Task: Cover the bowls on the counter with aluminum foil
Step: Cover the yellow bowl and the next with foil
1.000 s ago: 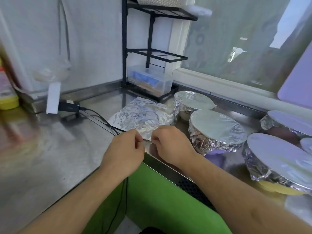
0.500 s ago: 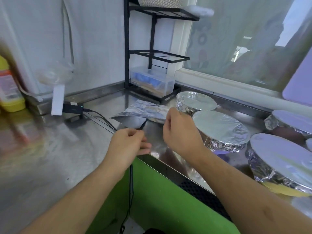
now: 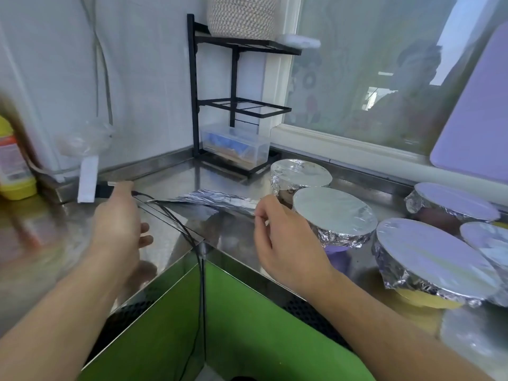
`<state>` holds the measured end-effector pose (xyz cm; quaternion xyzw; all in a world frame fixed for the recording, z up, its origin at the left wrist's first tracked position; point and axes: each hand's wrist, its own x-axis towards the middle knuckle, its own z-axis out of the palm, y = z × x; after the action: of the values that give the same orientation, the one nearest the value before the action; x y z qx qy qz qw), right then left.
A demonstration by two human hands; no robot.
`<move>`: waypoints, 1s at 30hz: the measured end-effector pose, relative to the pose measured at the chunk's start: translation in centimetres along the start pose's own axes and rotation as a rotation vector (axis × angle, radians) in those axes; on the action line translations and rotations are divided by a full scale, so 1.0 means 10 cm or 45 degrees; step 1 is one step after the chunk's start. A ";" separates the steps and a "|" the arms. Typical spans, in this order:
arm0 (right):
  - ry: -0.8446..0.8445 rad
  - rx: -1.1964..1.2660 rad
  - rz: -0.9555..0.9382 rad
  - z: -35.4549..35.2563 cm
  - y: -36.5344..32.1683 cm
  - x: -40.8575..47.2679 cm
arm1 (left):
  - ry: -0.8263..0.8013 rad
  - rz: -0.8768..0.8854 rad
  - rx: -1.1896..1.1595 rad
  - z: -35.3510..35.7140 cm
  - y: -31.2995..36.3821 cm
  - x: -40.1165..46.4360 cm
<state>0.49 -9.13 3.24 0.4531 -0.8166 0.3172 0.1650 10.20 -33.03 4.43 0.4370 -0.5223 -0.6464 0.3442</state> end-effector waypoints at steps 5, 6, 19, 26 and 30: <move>-0.099 0.064 -0.078 -0.09 -0.03 -0.30 | -0.710 -0.368 0.116 -0.20 0.00 -0.01; -0.130 0.079 -0.100 -0.12 -0.02 -0.35 | -0.837 -0.386 0.141 -0.21 0.00 -0.08; 0.023 0.284 0.457 -0.78 -0.31 -0.78 | -1.256 0.043 0.535 -0.91 0.43 -0.82; 0.014 0.625 0.682 -1.67 -0.31 -1.03 | -1.754 0.276 0.627 -0.67 0.78 -1.53; 0.068 0.638 0.760 -2.28 -0.11 -1.40 | -1.849 0.374 0.774 -0.12 0.73 -1.87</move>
<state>8.50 14.57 12.77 0.2134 -0.8052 0.5525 -0.0290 18.33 -18.23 15.35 -0.0916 -0.8214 -0.5467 -0.1343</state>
